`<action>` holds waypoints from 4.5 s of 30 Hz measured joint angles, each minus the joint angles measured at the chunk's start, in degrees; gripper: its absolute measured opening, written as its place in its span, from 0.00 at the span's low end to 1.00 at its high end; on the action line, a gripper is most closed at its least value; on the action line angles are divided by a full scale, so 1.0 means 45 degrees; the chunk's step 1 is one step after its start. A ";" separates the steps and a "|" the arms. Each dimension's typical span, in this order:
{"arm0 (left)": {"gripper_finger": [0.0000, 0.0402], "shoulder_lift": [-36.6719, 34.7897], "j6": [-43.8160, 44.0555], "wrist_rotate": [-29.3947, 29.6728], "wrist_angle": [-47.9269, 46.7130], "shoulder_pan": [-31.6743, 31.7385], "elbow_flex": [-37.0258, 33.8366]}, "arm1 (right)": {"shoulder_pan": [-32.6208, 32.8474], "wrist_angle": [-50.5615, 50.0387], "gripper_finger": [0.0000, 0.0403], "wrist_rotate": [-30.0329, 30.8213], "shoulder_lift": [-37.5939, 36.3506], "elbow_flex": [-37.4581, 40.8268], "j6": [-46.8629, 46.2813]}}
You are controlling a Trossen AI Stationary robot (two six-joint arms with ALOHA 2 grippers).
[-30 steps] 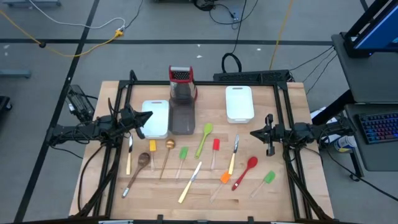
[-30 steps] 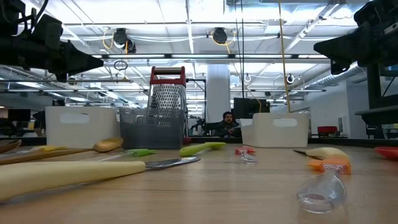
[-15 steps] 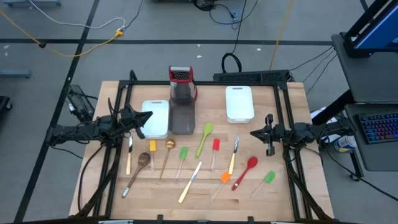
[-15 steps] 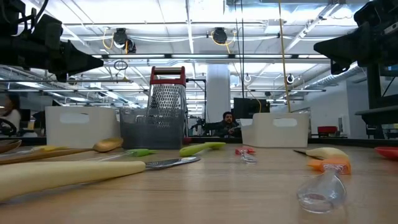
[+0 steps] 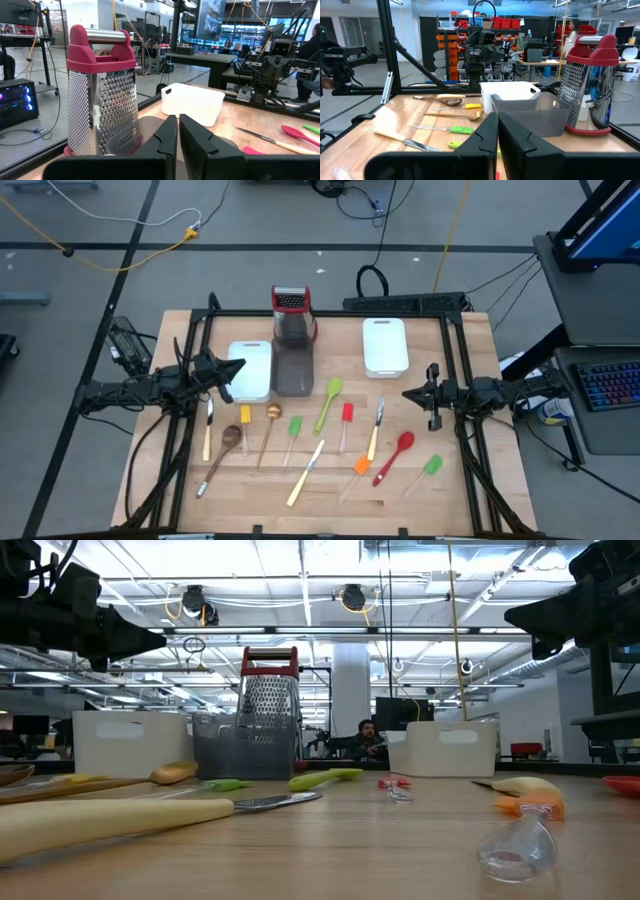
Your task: Pick & Place Kitchen Items
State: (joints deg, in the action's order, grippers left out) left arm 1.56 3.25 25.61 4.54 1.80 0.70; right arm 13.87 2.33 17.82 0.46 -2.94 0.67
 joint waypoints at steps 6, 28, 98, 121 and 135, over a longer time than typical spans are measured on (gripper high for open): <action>0.05 -0.0001 0.0000 -0.0005 0.0004 -0.0001 0.0002 | -0.0001 0.0000 0.02 0.0000 0.0002 0.0005 0.0000; 0.05 -0.0004 -0.0385 0.0004 0.0033 0.0025 -0.0002 | 0.0000 0.0000 0.02 0.0000 0.0002 0.0003 -0.0005; 0.46 0.6675 0.3086 -0.1481 -0.9146 -0.0704 0.7939 | -0.0004 0.0005 0.02 0.0000 0.0002 0.0000 -0.0005; 0.46 0.8675 0.4626 -0.2586 -1.2696 -0.1093 0.7936 | -0.0004 0.3083 0.02 0.1070 0.0164 0.0005 0.0980; 0.46 0.8650 0.5180 -0.2702 -1.2689 -0.0282 0.7939 | -0.0003 0.4785 0.02 0.4634 0.3327 0.0005 -0.0654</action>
State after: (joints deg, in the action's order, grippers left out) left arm 40.49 26.55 13.45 -52.57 0.53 36.42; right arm 13.86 23.86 38.68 15.43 -2.92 -2.28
